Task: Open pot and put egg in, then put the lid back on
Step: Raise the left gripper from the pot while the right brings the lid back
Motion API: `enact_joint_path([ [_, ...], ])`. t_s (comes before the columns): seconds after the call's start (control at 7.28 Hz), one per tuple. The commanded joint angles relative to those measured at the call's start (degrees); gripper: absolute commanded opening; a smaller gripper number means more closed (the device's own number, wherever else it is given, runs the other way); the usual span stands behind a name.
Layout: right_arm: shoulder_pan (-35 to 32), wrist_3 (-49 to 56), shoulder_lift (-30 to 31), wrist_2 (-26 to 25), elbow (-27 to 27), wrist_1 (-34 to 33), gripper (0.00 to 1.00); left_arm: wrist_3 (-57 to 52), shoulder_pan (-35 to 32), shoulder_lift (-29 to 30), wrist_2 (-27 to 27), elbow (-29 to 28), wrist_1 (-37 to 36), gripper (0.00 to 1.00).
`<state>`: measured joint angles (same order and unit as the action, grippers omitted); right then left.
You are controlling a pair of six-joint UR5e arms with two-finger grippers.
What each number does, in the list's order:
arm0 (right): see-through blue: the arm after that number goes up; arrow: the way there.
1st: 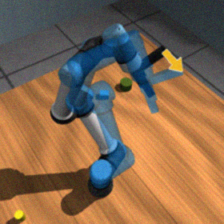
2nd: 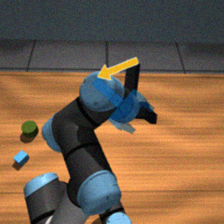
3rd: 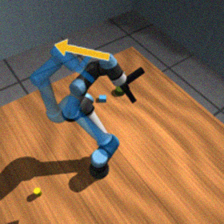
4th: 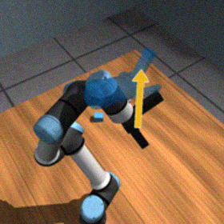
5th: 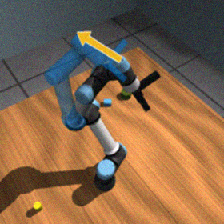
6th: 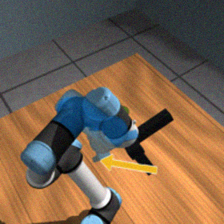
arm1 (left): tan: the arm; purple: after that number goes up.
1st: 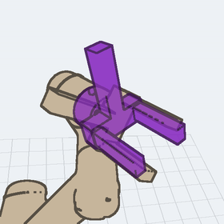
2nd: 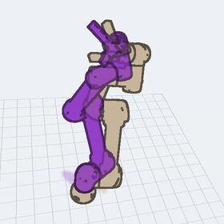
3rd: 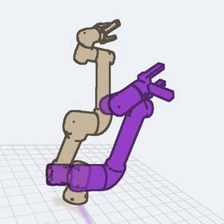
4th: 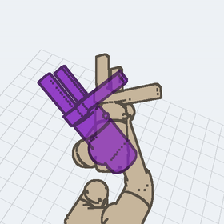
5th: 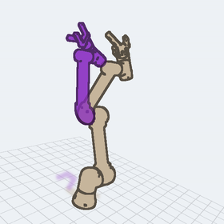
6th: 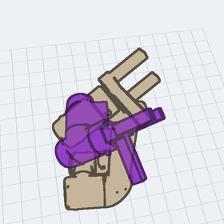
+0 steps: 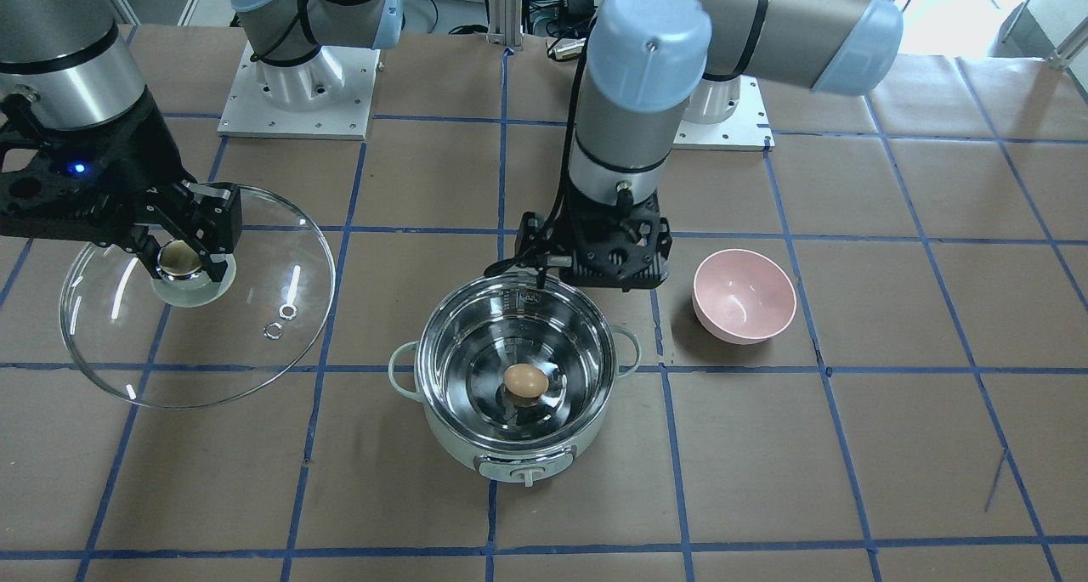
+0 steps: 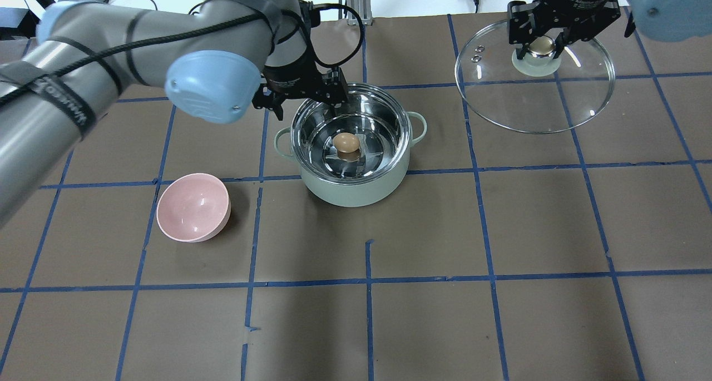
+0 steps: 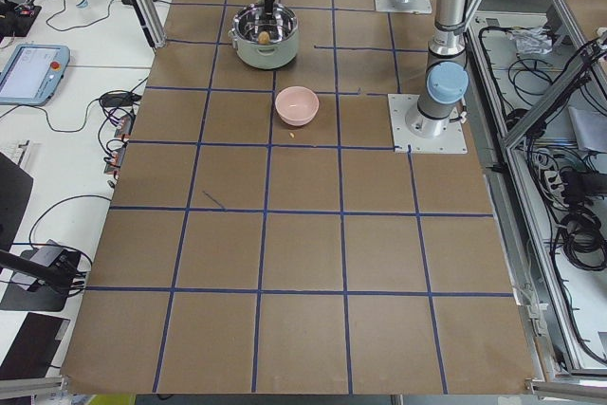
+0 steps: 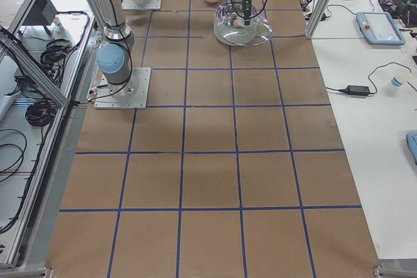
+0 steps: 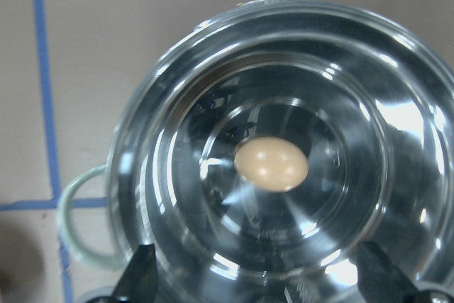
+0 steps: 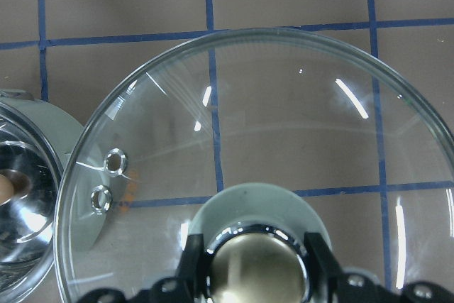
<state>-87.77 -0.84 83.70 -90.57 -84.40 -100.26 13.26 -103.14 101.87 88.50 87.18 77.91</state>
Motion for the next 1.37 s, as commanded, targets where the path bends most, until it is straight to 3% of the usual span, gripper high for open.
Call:
enact_joint_path([
  [0.0,-3.0,-4.5,-0.6,0.1,0.1,-0.7,0.42,-1.7,3.6,-6.6,-0.1,-0.1,9.0,1.00],
  [0.27,-8.2,-12.8,-3.0,0.2,0.4,-2.6,0.42,-8.6,7.4,-9.8,0.2,1.5,10.0,1.00],
  [0.55,-15.6,-23.4,-8.0,0.2,1.1,-9.9,0.42,-13.6,9.4,-13.1,0.8,3.6,12.6,1.00],
  [1.24,-22.2,-35.2,-15.2,4.0,2.0,-17.2,0.42,-13.1,12.3,-14.5,0.6,5.0,12.2,1.00],
])
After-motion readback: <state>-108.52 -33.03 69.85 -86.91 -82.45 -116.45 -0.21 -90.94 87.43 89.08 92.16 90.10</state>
